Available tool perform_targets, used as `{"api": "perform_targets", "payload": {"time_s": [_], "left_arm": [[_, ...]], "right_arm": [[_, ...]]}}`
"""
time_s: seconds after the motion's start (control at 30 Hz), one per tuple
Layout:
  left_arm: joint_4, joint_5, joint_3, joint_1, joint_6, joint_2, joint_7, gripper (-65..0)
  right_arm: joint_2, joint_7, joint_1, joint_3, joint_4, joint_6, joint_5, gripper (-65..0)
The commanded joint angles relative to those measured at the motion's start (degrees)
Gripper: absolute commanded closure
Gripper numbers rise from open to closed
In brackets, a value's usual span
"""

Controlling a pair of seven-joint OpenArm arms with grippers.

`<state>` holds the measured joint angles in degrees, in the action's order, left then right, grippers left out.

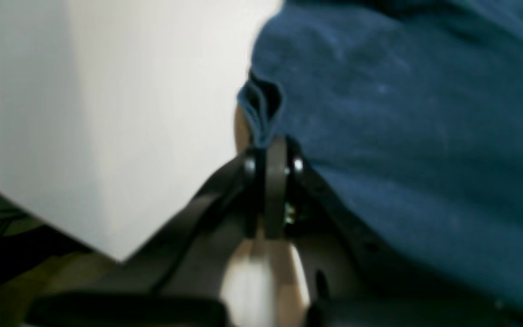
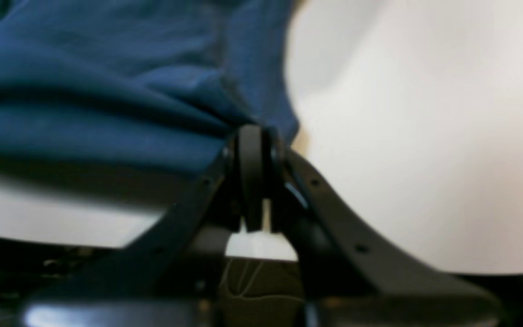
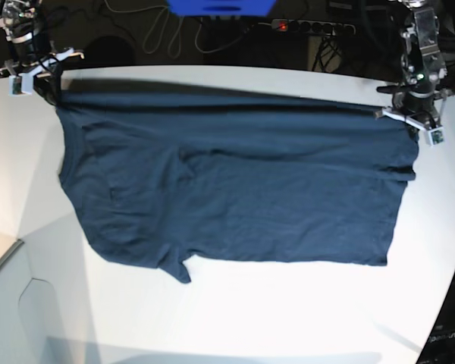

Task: Layout the t-shirt on the table in an organized manner, then fold the t-shirt properly
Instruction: 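Lift the shirt with both grippers and drag it back to straighten it, then release the edge and move both grippers down the shirt's sides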

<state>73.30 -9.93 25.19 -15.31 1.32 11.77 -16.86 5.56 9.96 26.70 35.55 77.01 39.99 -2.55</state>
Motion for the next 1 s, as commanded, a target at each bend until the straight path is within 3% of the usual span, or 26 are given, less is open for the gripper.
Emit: {"api": "perform_targets", "payload": {"time_s": [0.0,0.13,0.23,0.5,0.57,0.7,0.83,0.97], "left_arm": [[1.1,0.1,0.3,0.1,1.0,0.8,1.0,-0.6],[2.4,0.1,4.1,-0.6,7.9,0.6,0.8,-0.6],[3.1,0.5,7.2,-0.9,10.9,-0.6,0.8,-0.8],[3.0,0.6,8.3,-3.0,12.2,-0.6,0.7,-1.1],[3.0,0.6,8.4,-3.1,12.9,-0.8,0.7,-2.2],[3.1,0.6,8.4,-3.7,12.9,-0.9,0.7,-14.1],[3.1,0.6,8.4,-3.7,12.9,-0.7,0.8,-26.8],[5.3,0.5,8.5,-4.6,12.8,-0.8,0.8,-29.6]], "right_arm": [[0.5,1.3,0.3,0.5,0.7,0.0,0.9,0.0],[0.6,1.3,0.2,1.3,0.7,0.0,0.8,0.0],[0.6,1.3,0.2,1.2,0.7,0.0,0.7,0.0],[0.5,1.2,0.7,0.7,0.7,0.0,0.6,0.0],[0.5,1.2,0.8,0.9,0.7,0.0,0.6,-2.9],[0.5,1.2,0.9,1.1,0.8,0.0,0.6,-12.5],[0.5,1.3,1.0,1.2,0.9,0.0,0.6,-17.7],[0.5,1.7,1.5,2.8,1.0,0.0,0.7,-18.4]]}}
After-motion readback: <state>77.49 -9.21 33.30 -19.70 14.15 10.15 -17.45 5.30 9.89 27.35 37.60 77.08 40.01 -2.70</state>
